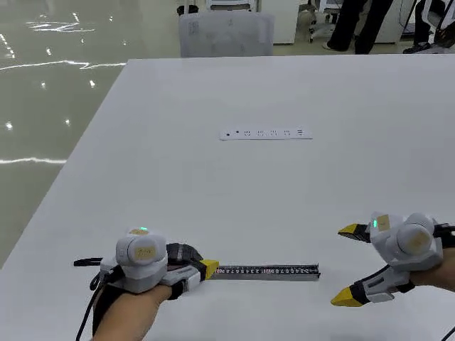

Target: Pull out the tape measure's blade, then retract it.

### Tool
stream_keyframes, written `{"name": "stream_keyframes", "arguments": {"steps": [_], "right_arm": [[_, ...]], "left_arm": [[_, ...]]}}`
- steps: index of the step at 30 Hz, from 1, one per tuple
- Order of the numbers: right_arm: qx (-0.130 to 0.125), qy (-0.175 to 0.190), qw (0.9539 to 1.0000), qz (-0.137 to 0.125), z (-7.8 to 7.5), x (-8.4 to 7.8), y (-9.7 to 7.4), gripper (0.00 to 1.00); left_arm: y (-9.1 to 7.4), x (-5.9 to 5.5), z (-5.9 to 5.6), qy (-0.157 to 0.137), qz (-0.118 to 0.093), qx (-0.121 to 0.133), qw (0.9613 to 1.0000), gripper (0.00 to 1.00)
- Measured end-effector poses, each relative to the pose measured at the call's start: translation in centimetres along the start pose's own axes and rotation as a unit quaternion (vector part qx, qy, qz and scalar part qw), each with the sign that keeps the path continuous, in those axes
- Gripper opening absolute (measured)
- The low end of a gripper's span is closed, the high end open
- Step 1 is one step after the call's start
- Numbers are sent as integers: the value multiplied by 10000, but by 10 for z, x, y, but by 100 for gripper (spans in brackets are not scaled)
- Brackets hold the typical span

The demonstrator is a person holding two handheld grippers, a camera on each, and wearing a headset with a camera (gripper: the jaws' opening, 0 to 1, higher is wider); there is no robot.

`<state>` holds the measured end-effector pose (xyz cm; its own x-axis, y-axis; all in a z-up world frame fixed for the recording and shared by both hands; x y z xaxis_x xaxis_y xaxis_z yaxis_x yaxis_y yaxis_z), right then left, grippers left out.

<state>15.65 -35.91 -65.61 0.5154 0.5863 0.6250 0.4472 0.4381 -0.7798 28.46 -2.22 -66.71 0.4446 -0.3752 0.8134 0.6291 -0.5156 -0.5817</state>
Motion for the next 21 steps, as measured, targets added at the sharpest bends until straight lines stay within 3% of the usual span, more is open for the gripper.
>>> {"name": "stream_keyframes", "arguments": {"steps": [2,4,5,6,8,12,15,18,21], "right_arm": [[88,-46,9999,104,-6,2,7,82],[158,-153,9994,254,-12,2,14,82],[186,-190,9992,295,-15,3,17,81],[220,-202,9989,349,-17,3,19,79],[314,-272,9984,378,-20,5,24,75],[497,-381,9966,542,-23,7,35,65],[859,-332,9926,796,-19,5,45,53],[898,-533,9906,888,-16,6,51,45],[902,-559,9898,953,-17,5,55,40]], "left_arm": [[-1,0,3,73,-70,300,9995,100],[-1,-4,4,318,-283,249,9988,100],[0,-9,4,542,-117,196,9983,100],[1,-11,4,487,49,147,9987,100],[2,-6,3,364,-145,115,9992,100],[7,-10,-1,223,-91,59,9997,100],[10,-12,-2,297,-5,33,9996,100],[5,-5,-6,645,-315,5,9974,100],[7,-7,-5,498,-270,6,9984,100]]}}
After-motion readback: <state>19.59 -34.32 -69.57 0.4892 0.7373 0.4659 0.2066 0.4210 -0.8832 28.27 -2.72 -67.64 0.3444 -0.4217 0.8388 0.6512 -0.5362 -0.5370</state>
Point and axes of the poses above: the centre of the closed fingertips' face, and the gripper's own axes: y roughly forward along the fingers, z roughly to its left, x roughly out of its top, the point moved 10 cm from there along -y, roughly backward along the fingers, and after that the axes turned 5 degrees about y, right-handed, at the moved point
